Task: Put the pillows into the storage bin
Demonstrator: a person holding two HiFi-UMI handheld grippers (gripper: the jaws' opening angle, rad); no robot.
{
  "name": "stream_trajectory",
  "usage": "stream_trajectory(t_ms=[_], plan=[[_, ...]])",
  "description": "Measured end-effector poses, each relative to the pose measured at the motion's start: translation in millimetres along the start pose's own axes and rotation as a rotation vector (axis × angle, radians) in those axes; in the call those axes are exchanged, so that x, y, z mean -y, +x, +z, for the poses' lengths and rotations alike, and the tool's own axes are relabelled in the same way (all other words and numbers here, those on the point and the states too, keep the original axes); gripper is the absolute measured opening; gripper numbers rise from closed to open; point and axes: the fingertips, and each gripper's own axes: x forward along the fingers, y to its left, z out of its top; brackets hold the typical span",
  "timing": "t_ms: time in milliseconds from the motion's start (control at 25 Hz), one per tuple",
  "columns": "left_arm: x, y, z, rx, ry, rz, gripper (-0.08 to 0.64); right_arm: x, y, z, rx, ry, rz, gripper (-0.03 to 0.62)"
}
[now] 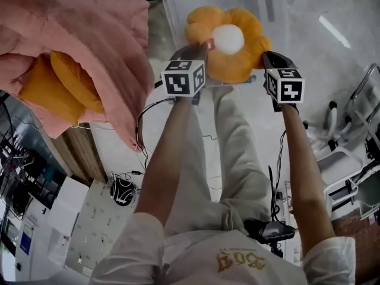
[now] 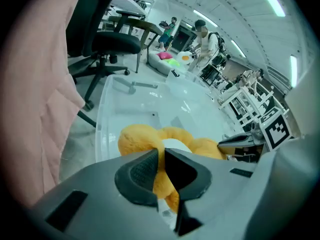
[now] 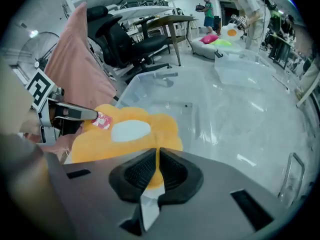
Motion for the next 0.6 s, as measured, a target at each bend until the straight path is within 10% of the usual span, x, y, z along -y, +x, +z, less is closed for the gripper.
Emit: stream_trajectory(t_ms=[600], plan=[[-35.3, 91.6, -59.7, -0.131, 0.01, 0.015, 0.06, 35.8, 97.3, -40.4, -0.08, -0.045, 0.025, 0.037]])
